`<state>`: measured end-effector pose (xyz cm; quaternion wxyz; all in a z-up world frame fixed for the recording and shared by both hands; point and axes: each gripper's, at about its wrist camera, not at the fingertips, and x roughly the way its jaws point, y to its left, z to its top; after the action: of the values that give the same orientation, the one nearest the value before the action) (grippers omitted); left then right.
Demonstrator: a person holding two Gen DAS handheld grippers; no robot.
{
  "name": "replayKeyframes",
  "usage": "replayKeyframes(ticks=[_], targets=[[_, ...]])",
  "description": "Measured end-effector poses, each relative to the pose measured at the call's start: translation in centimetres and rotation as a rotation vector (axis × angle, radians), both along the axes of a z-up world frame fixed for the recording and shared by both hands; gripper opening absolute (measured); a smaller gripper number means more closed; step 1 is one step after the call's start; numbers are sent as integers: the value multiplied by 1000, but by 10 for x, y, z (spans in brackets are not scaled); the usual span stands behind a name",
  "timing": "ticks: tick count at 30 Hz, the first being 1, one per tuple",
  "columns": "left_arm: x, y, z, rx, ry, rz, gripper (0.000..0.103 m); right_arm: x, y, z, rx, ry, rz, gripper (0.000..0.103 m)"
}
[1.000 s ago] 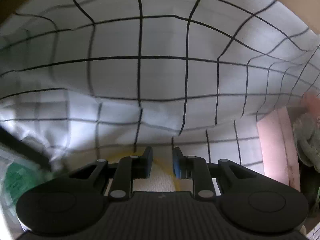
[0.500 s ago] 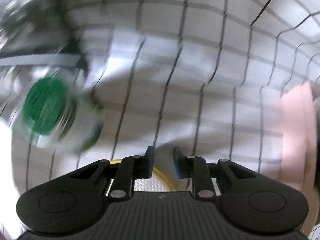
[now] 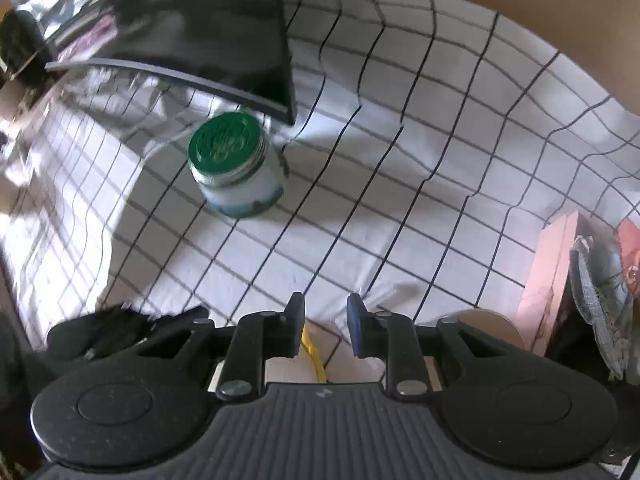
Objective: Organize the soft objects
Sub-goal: 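Move the right tool toward the yellow-rimmed sponge beside the green jar, then close the left tool on the yellow rim of the round sponge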
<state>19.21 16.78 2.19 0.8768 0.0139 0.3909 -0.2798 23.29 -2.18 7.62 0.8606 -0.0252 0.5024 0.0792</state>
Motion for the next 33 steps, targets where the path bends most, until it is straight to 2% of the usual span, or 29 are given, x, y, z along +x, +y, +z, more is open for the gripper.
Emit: replayKeyframes(ticks=[3, 4, 5, 8, 12, 17, 20, 23, 28, 33], targets=[[-1, 2, -3, -20, 23, -5, 38, 13, 7, -20, -4, 59, -41, 25], [-2, 4, -3, -27, 28, -8, 38, 18, 6, -26, 8, 77, -62, 20], [-3, 6, -3, -33, 33, -9, 38, 19, 10, -32, -9, 51, -66, 26], [-5, 17, -3, -70, 61, -2, 38, 27, 23, -37, -93, 21, -73, 28], [-11, 25, -2, -84, 74, 13, 38, 35, 37, -43, -113, 56, -28, 29], [-16, 23, -3, -59, 96, 28, 38, 34, 56, -57, -207, 115, 14, 29], [-18, 22, -3, -74, 110, 27, 38, 25, 59, -59, -203, 114, 29, 28], [-20, 21, -5, -82, 123, 19, 38, -1, 60, -55, -203, 55, 54, 29], [-19, 28, -12, -144, 173, 28, 38, -71, 46, -54, -190, -124, 39, 28], [-16, 29, -15, -179, 193, 34, 38, -107, 22, -82, -82, -162, -22, 24]])
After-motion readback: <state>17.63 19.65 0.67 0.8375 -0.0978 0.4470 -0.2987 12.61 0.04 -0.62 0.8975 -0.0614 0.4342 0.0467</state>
